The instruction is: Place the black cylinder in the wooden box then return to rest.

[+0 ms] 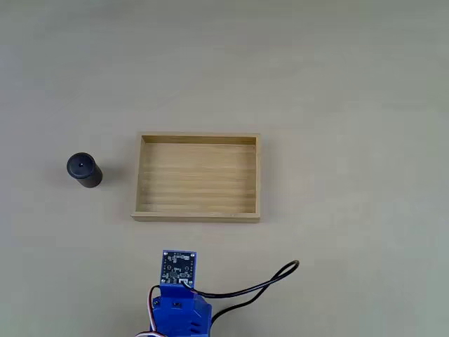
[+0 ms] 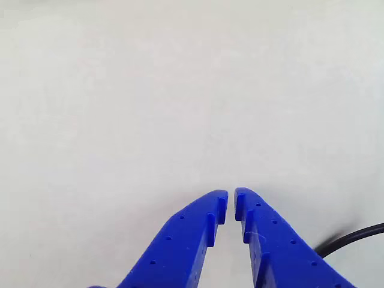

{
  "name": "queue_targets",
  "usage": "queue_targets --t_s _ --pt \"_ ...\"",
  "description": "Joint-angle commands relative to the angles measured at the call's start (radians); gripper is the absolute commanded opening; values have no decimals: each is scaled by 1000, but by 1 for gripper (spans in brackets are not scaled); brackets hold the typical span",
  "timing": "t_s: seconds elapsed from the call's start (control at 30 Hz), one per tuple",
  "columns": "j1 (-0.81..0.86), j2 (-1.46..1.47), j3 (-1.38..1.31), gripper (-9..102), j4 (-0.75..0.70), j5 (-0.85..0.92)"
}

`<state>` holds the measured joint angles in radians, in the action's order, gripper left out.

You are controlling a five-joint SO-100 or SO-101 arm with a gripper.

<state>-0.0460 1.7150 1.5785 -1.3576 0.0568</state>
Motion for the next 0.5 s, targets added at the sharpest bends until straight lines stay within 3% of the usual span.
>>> queue_targets --t_s 0.0,0.47 --pt "-11 9 32 0 -3 5" --pt "-8 9 32 0 -3 -3"
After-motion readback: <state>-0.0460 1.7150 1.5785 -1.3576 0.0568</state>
